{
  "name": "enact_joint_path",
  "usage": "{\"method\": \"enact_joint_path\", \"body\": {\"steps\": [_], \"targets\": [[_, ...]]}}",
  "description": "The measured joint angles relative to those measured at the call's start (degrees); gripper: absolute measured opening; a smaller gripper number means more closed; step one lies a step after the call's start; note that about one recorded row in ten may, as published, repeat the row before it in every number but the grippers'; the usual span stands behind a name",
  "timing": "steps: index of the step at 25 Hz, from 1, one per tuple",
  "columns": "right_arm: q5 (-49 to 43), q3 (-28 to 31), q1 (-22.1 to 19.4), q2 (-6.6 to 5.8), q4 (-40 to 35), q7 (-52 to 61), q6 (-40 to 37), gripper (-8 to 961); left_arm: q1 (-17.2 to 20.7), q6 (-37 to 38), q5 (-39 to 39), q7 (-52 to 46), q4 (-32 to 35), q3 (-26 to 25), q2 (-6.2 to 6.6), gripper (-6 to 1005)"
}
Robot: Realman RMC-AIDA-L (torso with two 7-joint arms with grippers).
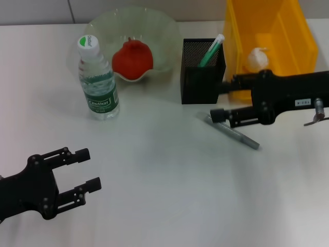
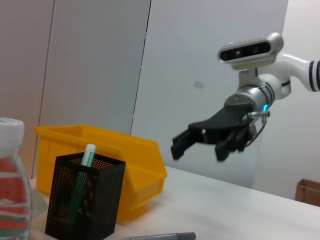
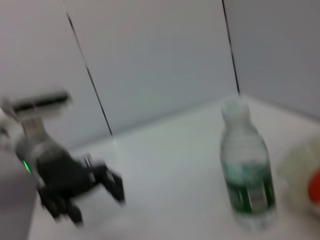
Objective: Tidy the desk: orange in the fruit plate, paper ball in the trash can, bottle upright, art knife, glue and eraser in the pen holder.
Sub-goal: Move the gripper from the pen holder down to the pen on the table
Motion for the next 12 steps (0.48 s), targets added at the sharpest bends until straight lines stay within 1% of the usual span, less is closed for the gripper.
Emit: {"method": "enact_joint_path", "body": {"steps": [1,2,3,4,5,6,7,8,9,10,11,12], "targets": [[0.0,0.0,0.0,0.0,0.0,0.0,0.0,776,0.0,0.0,0.0,0.0,0.0,0.1,-0.06,749],[-3.8,0.0,0.9,0.1,-1.6,2.6,0.5,776,0.0,0.0,0.1,0.0,0.0,0.1,-0.08,750],[-3.8,0.0,0.9,0.1,-1.6,2.6,0.5,776,0.0,0.0,0.1,0.0,0.0,0.1,-0.1,750],[-6.3,0.0,1.6,0.13,-2.7,4.6,0.7,776,0.0,0.0,0.1,0.0,0.0,0.1,-0.12,751],[-11.1,-0.3,3.5,0.03,-4.4,9.1,0.3,776,0.0,0.0,0.1,0.0,0.0,0.1,-0.13,752],[-11.1,-0.3,3.5,0.03,-4.4,9.1,0.3,776,0.0,0.0,0.1,0.0,0.0,0.1,-0.13,752],[-16.2,-0.6,6.1,-0.09,-6.1,14.3,-0.6,776,0.0,0.3,0.1,-0.2,0.0,0.1,-0.14,753],[-19.0,-0.7,7.3,-0.11,-6.9,16.7,-1.0,776,0.0,0.3,0.1,-0.2,0.0,0.1,-0.14,754],[-19.0,-0.7,7.3,-0.11,-6.9,16.7,-1.0,776,-0.1,0.4,0.1,-0.3,0.0,0.1,-0.15,754],[-24.1,-0.9,9.6,0.2,-9.0,20.9,-1.9,776,-0.1,0.4,0.1,-0.4,0.0,0.2,-0.16,755],[-24.1,-0.9,9.6,0.2,-9.0,20.9,-1.9,776,-0.1,0.4,0.1,-0.4,0.0,0.2,-0.16,756],[-26.9,-1.2,10.7,0.5,-10.0,22.8,-2.3,775,-0.1,0.4,0.1,-0.4,0.0,0.2,-0.18,756]]}}
